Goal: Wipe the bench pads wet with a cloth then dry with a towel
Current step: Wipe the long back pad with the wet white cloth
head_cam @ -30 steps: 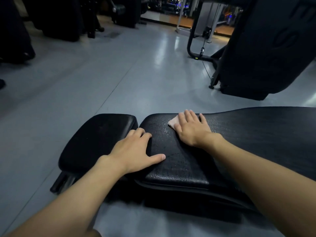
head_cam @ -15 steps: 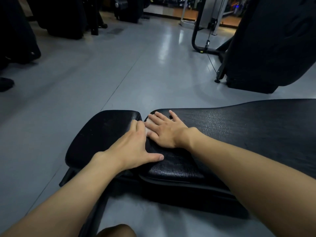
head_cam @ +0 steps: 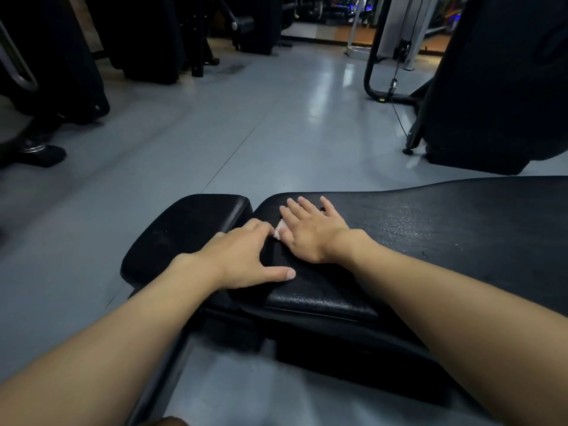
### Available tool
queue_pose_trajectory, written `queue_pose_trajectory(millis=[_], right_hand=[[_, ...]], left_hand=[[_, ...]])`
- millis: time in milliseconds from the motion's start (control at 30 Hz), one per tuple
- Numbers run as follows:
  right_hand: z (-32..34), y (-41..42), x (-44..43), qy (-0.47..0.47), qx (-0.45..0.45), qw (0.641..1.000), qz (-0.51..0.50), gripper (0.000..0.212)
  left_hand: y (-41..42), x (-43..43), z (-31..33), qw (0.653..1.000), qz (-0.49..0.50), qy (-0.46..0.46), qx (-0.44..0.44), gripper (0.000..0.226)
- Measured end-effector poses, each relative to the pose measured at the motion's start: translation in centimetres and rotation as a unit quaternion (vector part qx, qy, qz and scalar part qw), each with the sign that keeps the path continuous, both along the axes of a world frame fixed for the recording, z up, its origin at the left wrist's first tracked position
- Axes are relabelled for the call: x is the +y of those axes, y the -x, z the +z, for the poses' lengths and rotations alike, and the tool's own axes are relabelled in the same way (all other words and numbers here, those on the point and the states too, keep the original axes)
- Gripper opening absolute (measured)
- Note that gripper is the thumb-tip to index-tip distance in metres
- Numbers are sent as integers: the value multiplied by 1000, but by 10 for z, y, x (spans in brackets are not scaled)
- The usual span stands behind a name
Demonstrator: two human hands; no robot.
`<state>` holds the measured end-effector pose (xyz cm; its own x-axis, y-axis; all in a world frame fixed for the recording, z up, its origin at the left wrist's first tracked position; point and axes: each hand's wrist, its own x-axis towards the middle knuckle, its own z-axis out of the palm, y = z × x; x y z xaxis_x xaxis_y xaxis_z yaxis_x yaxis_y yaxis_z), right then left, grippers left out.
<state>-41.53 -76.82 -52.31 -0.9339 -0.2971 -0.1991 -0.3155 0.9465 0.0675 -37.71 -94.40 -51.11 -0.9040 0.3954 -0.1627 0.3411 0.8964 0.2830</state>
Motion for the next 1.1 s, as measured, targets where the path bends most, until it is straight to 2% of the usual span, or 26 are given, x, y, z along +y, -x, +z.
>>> queue_pose_trajectory(millis=[167,433,533,700,1000,1100], right_hand=[[13,-17,56,2,12,999,-29,68],[38,-46,145,-4,19,996,-91,68],[51,-61,197,-11,31,990,-140,68],[69,-78,268,-34,33,973,-227,70],[72,-85,294,-10,43,982,-183,70],[76,-92,317,-19,48,978,-205,70]], left_hand=[[-13,47,1,1000,7,26,-11,101],[-31,145,23,999,-45,21,2,96],[-35,177,31,997,-70,16,3,99],[-43,216,37,996,-85,-17,-34,87],[-51,235,56,998,-31,38,-48,90],[-54,250,62,997,-62,42,14,85]])
